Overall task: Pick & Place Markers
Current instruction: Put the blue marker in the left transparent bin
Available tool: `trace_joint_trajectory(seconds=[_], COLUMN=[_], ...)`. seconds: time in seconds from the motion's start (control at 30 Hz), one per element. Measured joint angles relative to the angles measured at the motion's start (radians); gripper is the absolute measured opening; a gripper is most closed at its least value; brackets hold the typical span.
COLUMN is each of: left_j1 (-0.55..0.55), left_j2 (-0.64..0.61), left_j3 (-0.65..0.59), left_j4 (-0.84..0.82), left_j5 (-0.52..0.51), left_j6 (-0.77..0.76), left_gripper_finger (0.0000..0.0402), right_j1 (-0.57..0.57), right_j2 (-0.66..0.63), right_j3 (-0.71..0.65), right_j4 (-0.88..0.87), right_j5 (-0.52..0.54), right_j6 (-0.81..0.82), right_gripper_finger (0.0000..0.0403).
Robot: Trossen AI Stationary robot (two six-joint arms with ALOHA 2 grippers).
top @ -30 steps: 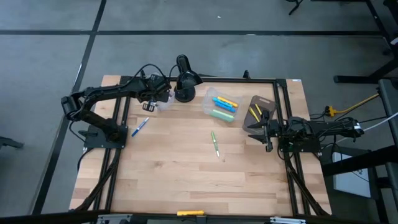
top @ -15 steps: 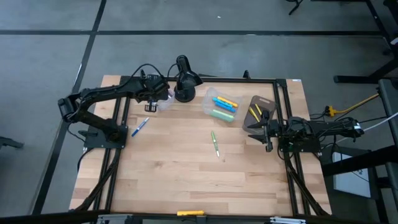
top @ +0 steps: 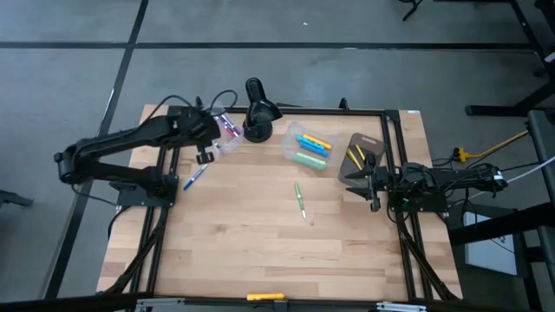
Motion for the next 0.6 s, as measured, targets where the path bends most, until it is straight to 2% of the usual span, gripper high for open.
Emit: trace_joint_trajectory(seconds=[0.2,0.4,0.6], left_j1=[-0.072,-0.137,-0.204], left_j2=[-0.079,-0.089,-0.076], left_j3=[0.000,0.000,0.000], left_j4=[-0.070,-0.179,-0.313], left_j5=[0.107,0.237,0.278], left_j6=[-0.237,-0.506,-0.715], left_gripper_finger=[0.0045,0.0057,0.0075], right_j1=[0.000,0.000,0.000], right_j2=[0.000,0.000,0.000], right_j3=[0.000,0.000,0.000], right_j4=[0.000,0.000,0.000], right_j5=[0.000,0.000,0.000], right_j6=[0.000,0.000,0.000], right_gripper_finger=[0.0194,0.0194,0.0194])
